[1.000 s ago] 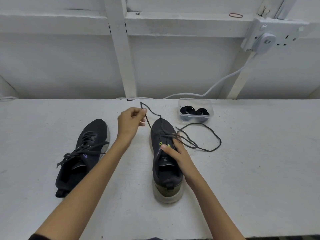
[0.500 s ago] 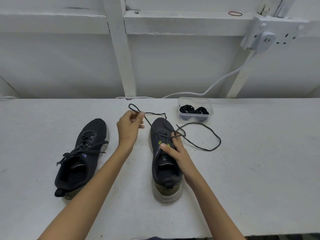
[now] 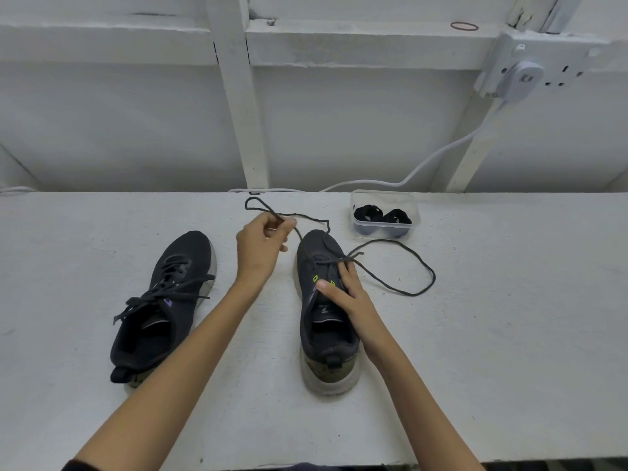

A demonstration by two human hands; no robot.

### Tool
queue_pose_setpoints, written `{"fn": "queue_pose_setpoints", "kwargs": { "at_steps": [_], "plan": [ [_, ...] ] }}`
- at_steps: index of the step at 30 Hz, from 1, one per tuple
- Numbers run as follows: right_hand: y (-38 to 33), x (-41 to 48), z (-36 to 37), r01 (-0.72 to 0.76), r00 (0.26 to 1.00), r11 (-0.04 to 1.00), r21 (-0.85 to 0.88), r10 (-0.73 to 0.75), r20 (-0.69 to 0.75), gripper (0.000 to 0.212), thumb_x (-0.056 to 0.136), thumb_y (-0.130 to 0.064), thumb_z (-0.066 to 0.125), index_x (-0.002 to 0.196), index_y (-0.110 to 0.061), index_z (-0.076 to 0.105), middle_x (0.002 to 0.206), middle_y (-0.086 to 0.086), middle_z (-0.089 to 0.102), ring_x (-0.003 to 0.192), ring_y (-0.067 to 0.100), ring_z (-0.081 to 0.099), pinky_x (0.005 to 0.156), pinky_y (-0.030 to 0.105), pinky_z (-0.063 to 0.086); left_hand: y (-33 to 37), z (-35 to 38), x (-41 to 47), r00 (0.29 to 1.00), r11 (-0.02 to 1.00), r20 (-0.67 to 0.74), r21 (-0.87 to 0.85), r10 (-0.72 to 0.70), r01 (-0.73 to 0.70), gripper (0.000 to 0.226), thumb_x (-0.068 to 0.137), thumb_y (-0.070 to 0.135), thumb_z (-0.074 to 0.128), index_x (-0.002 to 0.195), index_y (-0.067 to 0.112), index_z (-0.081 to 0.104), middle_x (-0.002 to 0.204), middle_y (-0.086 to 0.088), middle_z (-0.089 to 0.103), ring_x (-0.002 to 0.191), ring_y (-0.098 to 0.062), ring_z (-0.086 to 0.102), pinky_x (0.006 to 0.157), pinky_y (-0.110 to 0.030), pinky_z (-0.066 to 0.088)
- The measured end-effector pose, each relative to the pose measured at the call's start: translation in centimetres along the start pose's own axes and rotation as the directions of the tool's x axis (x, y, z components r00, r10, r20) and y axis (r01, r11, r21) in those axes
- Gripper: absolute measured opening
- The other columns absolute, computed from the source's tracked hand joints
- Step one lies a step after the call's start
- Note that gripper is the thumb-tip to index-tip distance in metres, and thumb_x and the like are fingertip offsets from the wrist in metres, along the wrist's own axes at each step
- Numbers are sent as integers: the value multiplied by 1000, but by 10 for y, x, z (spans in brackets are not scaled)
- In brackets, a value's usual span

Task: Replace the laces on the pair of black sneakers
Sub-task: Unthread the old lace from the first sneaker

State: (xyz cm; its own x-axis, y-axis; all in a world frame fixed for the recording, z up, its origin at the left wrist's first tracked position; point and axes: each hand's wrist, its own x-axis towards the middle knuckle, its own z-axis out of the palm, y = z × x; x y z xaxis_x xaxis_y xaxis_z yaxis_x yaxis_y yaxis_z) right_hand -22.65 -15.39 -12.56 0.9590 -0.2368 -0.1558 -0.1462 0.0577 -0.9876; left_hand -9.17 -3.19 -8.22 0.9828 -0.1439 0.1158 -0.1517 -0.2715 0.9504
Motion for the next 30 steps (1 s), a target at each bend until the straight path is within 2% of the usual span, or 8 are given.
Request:
{"fn": "queue_pose_setpoints", "kwargs": {
  "at_steps": [4,6,13,18,20,22,26,30],
  "plan": [
    [-3,-1,0,43,999,998,39,-43,-10,62,81,-50,71,139,-42,49,149,-15,36,134,3,44,113,40,39,-16,9,-18,963,985,254,164,-93,52,24,80,35,78,85,15,68,78,4,68,67,-16,65,68,-29,57],
    [-4,-1,0,51,999,998,33,-51,-10,56,83,-45,69,136,-42,51,147,-15,38,132,2,45,112,39,39,-20,11,-22,957,985,282,172,-62,14,17,83,27,76,78,15,66,75,4,68,68,-20,64,69,-35,57],
    [-2,-2,-4,-65,998,998,23,65,-24,100,70,-60,69,154,-33,23,162,-22,6,136,-10,18,111,21,21,2,-1,-1,995,999,-91,-25,37,-39,15,93,24,64,85,12,60,74,1,61,54,-3,58,68,-42,56],
    [-6,-3,-1,-87,996,996,8,88,-34,102,68,-64,69,154,-35,22,162,-22,4,145,-2,15,121,34,20,-15,7,-21,987,995,128,43,-93,89,21,84,36,74,86,17,65,79,4,66,61,-10,62,67,-33,55],
    [-6,-4,-2,-76,996,997,2,76,-43,100,69,-63,69,153,-35,23,161,-21,5,146,-2,14,122,35,20,-24,11,-26,976,993,204,104,-78,58,16,84,30,75,81,18,65,77,3,67,68,-17,63,69,-35,57],
    [-6,-4,-2,-74,996,997,1,74,-39,98,71,-62,68,153,-35,23,161,-22,5,145,-3,14,121,32,19,-23,10,-24,983,994,181,107,-26,6,15,87,22,71,76,17,62,71,3,65,64,-16,61,67,-34,55],
    [-4,-4,-3,-91,995,996,20,92,-39,100,71,-61,69,155,-35,21,161,-22,4,145,-2,15,121,33,20,-9,5,-13,999,1000,-24,-17,21,-22,17,93,21,64,79,13,59,73,3,61,55,-3,58,67,-43,57],
    [-5,-4,-1,-97,994,995,12,97,-39,105,67,-66,70,155,-36,21,162,-23,3,147,0,15,122,38,21,-12,6,-16,999,998,20,-45,-36,37,17,91,27,67,85,12,62,77,4,63,59,-2,60,71,-46,59]
  ]
}}
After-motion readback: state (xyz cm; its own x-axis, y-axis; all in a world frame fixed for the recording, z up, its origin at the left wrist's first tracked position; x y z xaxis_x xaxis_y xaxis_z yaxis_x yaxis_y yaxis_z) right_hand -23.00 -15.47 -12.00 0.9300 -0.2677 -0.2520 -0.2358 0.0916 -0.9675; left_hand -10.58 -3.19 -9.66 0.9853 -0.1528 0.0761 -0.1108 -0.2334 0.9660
